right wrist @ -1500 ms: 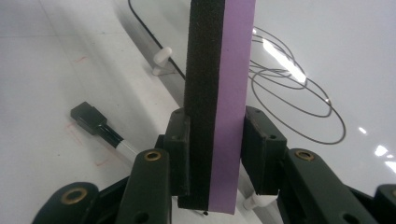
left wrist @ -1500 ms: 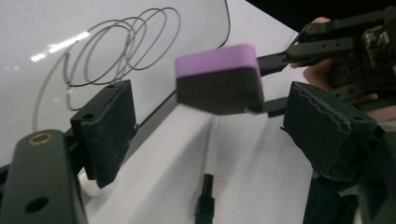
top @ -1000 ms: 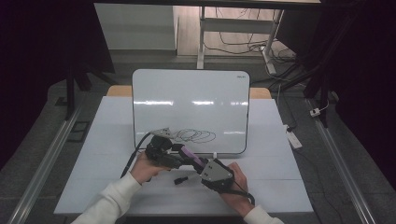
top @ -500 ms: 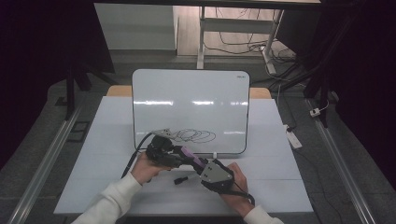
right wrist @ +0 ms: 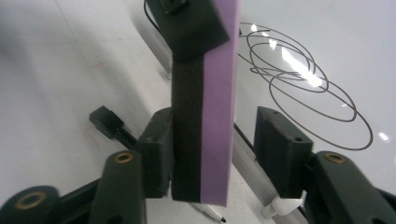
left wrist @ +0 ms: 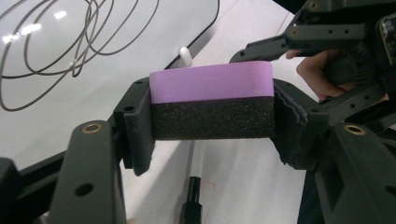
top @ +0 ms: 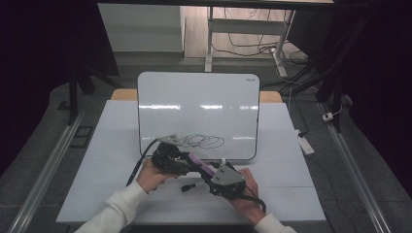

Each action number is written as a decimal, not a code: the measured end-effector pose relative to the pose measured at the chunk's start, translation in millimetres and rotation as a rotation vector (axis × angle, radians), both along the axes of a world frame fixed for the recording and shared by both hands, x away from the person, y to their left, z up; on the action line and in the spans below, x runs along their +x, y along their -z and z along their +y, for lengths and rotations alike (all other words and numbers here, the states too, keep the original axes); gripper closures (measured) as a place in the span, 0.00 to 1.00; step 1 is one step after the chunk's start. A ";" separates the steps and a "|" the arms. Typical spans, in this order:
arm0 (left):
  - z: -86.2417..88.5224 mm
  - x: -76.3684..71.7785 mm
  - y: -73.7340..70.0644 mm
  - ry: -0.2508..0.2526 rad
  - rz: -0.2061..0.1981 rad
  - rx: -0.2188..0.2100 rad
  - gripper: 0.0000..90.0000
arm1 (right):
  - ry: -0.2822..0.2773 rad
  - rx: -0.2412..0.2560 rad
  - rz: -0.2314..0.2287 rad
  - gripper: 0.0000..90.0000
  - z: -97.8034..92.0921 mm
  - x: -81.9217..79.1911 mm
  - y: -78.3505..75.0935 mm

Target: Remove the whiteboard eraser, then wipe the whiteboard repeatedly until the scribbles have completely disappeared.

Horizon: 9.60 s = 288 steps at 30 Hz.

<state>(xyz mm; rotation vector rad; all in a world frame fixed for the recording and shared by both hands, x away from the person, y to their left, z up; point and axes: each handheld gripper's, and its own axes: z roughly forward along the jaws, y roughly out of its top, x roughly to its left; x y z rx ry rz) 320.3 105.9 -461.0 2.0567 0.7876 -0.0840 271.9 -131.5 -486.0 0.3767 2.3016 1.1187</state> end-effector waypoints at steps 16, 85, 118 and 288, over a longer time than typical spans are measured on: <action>15.4 -0.1 -3.7 0.039 -0.074 -0.007 0.43 | -0.071 0.145 0.199 0.42 -26.8 16.6 -11.5; 9.8 -12.3 -6.0 0.278 -0.153 -0.040 0.42 | -0.436 0.194 0.688 0.44 -8.6 64.8 -7.5; 122.5 -67.0 23.4 -0.234 -0.148 0.015 0.26 | -0.059 0.171 0.284 0.44 -23.3 54.0 -25.8; 155.5 -79.2 42.5 -0.325 -0.104 0.007 0.22 | 0.334 0.118 0.035 0.45 24.4 84.1 -24.3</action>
